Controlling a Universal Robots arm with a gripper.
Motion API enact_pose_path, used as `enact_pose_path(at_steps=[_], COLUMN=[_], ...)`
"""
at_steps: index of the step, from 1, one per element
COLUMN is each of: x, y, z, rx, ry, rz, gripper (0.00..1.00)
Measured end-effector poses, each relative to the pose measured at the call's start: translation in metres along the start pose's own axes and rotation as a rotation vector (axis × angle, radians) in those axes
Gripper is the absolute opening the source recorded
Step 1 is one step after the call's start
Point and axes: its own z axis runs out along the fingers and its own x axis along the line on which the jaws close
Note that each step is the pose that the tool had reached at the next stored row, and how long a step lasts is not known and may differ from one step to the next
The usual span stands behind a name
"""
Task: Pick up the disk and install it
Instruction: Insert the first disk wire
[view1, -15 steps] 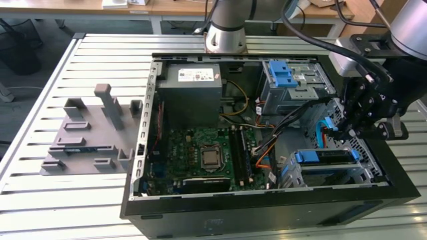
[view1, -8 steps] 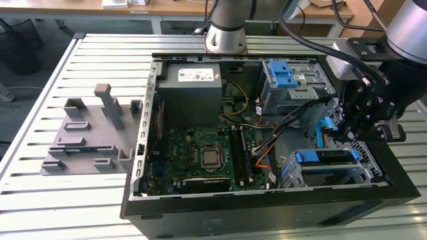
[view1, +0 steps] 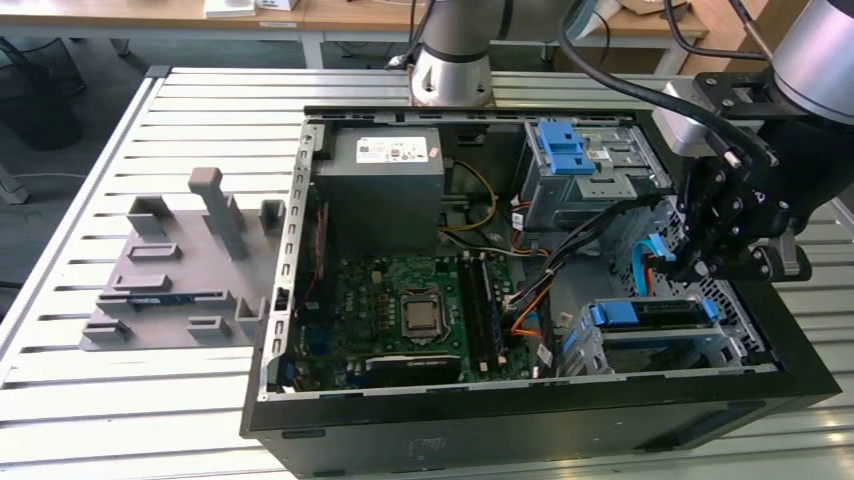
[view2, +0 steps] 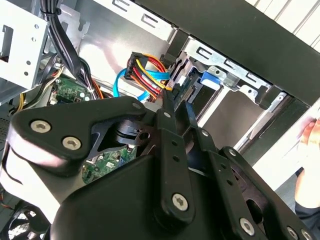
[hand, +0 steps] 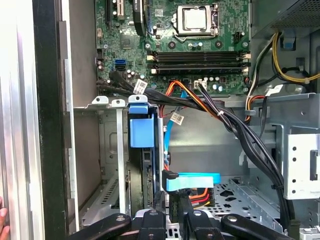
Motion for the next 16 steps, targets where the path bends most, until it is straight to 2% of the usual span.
enact_pose_path(at_steps=[7, 16], x=[-0.0019, -0.0056], y=[0.0002, 0.0005], z=[-0.0003, 0.001], rx=[0.0, 0.0004], ry=[0.0006, 0.0061], rz=[0.001, 0.009], gripper=[0.25, 0.25])
